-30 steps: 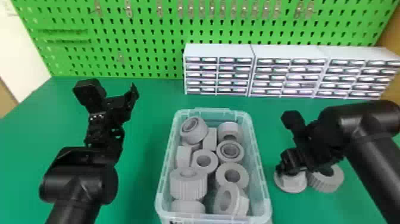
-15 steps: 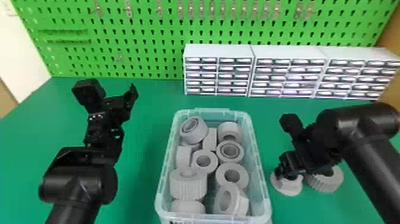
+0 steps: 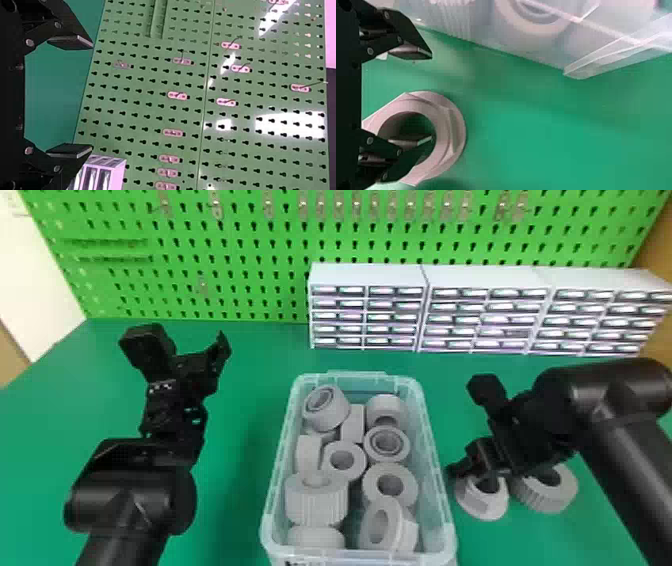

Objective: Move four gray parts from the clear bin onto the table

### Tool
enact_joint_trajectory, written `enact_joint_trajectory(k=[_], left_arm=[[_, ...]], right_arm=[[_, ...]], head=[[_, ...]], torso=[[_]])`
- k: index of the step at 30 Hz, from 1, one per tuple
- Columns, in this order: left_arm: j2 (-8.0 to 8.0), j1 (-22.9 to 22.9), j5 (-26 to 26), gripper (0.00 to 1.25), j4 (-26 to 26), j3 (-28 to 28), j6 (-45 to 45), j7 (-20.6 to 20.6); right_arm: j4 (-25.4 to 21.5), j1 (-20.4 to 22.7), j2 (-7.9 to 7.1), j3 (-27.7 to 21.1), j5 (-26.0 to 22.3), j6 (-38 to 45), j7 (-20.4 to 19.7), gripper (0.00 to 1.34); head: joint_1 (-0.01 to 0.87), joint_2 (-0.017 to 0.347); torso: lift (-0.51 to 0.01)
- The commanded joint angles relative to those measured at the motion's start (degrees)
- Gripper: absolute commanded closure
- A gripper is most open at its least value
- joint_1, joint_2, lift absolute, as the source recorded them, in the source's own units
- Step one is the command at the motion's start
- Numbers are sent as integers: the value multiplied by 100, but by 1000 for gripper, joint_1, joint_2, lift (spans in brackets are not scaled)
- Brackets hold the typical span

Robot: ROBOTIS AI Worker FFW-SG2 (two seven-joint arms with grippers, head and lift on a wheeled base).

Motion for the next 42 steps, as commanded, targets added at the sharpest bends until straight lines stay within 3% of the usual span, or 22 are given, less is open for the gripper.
enact_joint_trajectory(k=[1,22,42], left_arm=[[0,7,2,348,0,1,0,0],[0,16,2,348,0,10,-9,0],[0,34,2,348,0,45,-9,0]], right_arm=[[-258,-35,0,-36,83,17,0,475],[-1515,-316,9,-221,-75,17,0,475],[-1726,-624,79,61,-444,17,0,496]], head=[[693,72],[693,72],[693,72]], torso=[[-52],[-52],[-52]])
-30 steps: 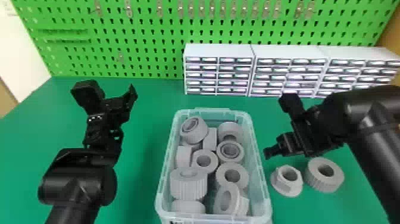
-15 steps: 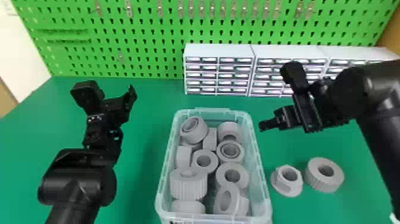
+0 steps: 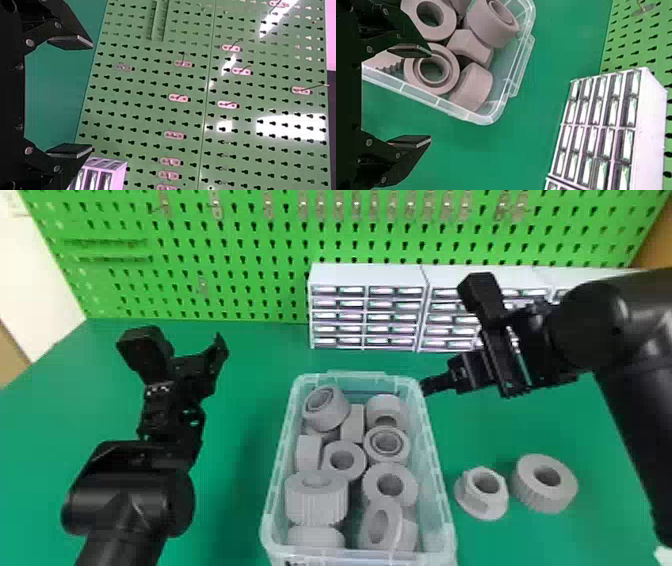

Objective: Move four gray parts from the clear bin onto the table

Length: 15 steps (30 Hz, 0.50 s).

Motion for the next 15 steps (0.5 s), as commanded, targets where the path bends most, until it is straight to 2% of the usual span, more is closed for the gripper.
enact_joint_trajectory(k=[1,15], left_arm=[[0,0,0,348,0,-11,0,0],[0,9,0,348,0,-11,9,0]], right_arm=[[-14,-86,29,136,-111,17,0,496],[-14,-200,82,409,-375,17,0,496]], head=[[693,72],[693,72]], torso=[[-52],[-52]])
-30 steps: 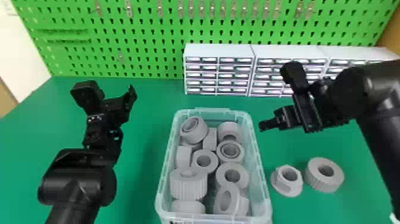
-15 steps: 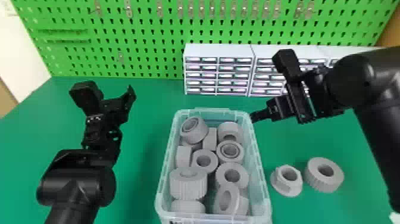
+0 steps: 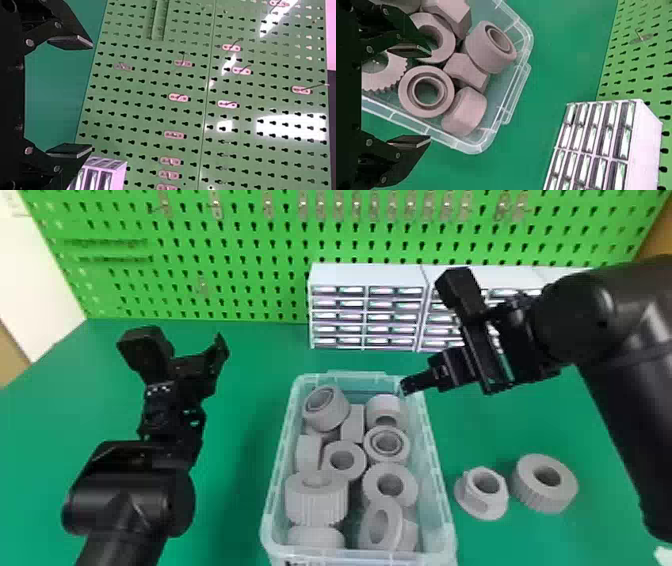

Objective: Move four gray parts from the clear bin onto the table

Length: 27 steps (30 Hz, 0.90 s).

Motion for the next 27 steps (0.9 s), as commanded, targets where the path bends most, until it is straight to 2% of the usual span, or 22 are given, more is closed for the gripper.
enact_joint_trajectory(k=[1,20,27], left_arm=[[0,-1,0,348,0,-2,-1,0],[0,-10,0,348,9,-28,8,0],[0,-27,0,348,26,-28,-1,0]], right_arm=[[0,-37,19,104,-82,17,-2,496],[97,-116,81,491,-337,17,7,496],[272,-177,72,843,-671,17,7,496]], head=[[693,72],[693,72],[693,72]], torso=[[-52],[-52],[-52]])
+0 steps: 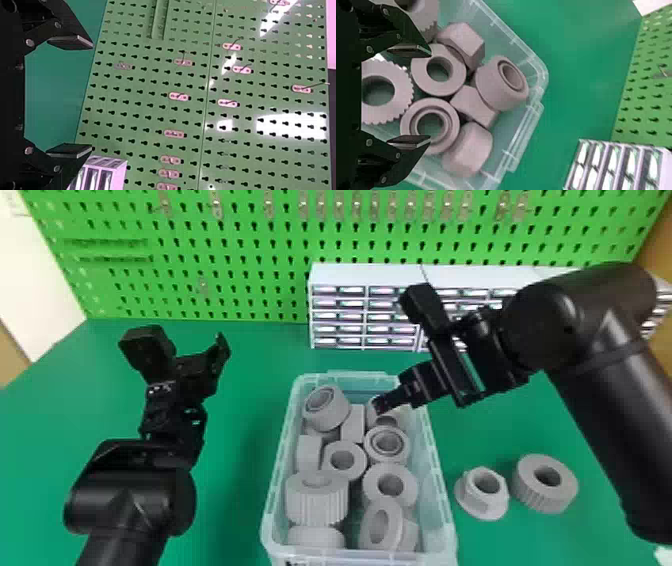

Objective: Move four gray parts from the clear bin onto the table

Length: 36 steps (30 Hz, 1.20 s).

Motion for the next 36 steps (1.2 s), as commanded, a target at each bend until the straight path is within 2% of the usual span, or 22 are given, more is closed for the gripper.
enact_joint_trajectory(k=[1,8,21,25,36], left_arm=[[0,-1,0,348,0,4,2,0],[0,43,9,348,9,13,2,0],[0,43,0,348,9,39,-6,0],[0,34,9,348,0,30,-6,0],[0,25,9,348,9,39,-6,0]], right_arm=[[65,-44,-5,293,-220,17,0,496],[135,-114,-40,592,-791,17,0,496],[241,-185,-110,1005,-1354,17,0,496],[372,-193,-154,1119,-1714,17,0,496],[434,-246,-198,1321,-1943,17,0,496]], head=[[693,72],[693,72],[693,72],[693,72],[693,72]], torso=[[-52],[-52],[-52],[-52],[-52]])
